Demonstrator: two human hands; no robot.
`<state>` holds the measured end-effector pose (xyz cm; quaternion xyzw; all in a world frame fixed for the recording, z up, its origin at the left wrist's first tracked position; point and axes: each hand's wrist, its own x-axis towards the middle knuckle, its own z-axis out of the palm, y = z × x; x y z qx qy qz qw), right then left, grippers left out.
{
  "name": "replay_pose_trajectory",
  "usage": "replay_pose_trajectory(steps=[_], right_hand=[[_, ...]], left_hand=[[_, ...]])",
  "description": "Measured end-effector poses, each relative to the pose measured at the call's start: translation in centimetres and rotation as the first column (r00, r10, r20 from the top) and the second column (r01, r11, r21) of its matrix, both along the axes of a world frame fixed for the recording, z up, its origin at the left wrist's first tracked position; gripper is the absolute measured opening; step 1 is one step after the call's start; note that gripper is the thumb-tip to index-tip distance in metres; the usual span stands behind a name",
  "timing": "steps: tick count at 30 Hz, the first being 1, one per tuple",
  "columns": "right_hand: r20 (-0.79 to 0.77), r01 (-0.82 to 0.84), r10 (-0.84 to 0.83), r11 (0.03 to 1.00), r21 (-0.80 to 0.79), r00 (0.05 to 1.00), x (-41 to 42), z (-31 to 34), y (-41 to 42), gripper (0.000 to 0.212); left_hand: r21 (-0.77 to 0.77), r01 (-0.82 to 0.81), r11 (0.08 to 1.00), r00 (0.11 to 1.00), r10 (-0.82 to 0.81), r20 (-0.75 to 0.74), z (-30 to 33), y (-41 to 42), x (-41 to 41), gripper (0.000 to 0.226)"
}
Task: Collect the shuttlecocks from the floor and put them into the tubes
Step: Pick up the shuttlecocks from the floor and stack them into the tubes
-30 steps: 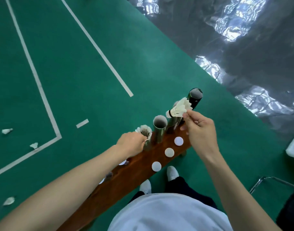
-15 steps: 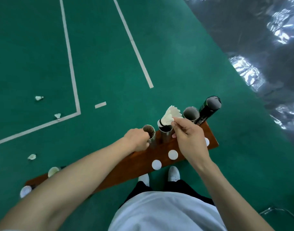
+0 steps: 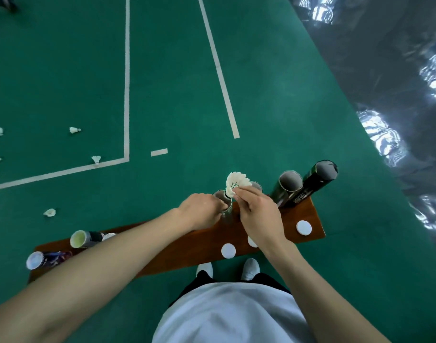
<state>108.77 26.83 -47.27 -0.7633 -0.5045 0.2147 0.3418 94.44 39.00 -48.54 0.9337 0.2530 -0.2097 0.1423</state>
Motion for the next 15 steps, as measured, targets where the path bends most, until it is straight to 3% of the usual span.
replay_pose_trajectory(steps=[2,4,7,11,15], right_hand=[[0.018,-0.012,0.012,1.000,0.018,1.000,-0.5,-0.9,0.4,0.026],[0.055,-0.037,0.035,0.998,0.047,0.998,-1.3,-1.7,0.7,0.026],[0.142,-0.120,0.116,0.993,0.016,0.983,-1.9,-3.1,1.0,0.026],[0.190,-0.275,0.320,0.934,-0.229,0.928,-2.2,-5.3,1.9,0.024],[0.240,-0.306,0.450,0.833,-0.461,0.860,-3.3,-6.8,3.2,0.028]], left_hand=[[0.054,0.023,0.998,0.999,-0.021,-0.029,0.6,-0.3,-0.5,0.012],[0.118,0.061,0.991,0.998,-0.056,-0.042,1.2,-0.9,-1.5,0.025],[0.116,0.046,0.992,0.999,-0.045,-0.009,2.1,-1.7,-3.9,0.025],[0.059,-0.111,0.992,0.994,0.111,0.001,3.7,-1.8,-6.9,0.023],[0.091,-0.266,0.960,0.964,0.263,0.040,4.6,-2.1,-9.0,0.027]])
